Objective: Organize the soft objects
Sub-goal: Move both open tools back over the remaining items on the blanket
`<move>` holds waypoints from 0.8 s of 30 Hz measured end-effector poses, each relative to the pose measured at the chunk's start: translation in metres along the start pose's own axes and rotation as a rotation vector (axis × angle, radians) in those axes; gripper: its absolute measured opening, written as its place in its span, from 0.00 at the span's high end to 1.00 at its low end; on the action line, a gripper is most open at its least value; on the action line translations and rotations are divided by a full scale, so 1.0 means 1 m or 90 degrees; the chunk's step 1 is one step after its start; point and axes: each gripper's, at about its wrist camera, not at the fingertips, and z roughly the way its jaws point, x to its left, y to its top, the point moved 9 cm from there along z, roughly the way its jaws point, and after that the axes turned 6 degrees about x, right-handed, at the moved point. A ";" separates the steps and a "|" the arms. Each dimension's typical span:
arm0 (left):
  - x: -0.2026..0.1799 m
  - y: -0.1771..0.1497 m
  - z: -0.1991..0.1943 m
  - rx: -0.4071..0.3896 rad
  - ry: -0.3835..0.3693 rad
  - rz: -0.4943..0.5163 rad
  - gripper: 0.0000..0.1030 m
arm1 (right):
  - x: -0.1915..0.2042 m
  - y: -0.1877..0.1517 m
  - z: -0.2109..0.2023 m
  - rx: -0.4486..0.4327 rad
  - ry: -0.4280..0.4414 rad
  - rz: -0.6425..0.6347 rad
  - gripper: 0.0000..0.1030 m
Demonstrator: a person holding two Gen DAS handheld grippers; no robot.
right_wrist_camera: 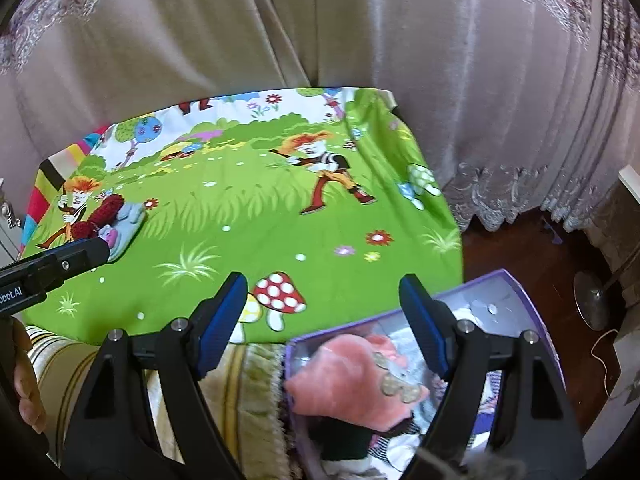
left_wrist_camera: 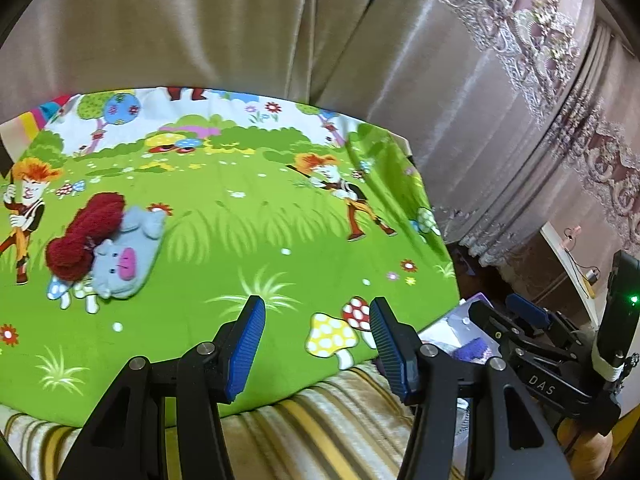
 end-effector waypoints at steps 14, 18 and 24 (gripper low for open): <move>0.079 0.017 -0.013 -0.014 0.055 -0.047 0.46 | 0.062 0.024 0.022 0.012 0.021 -0.038 0.22; 0.104 0.023 -0.018 -0.019 0.072 -0.062 0.46 | 0.079 0.031 0.027 0.014 0.030 -0.045 0.21; 0.143 0.034 -0.025 -0.020 0.096 -0.087 0.46 | 0.110 0.042 0.034 0.015 0.050 -0.064 0.21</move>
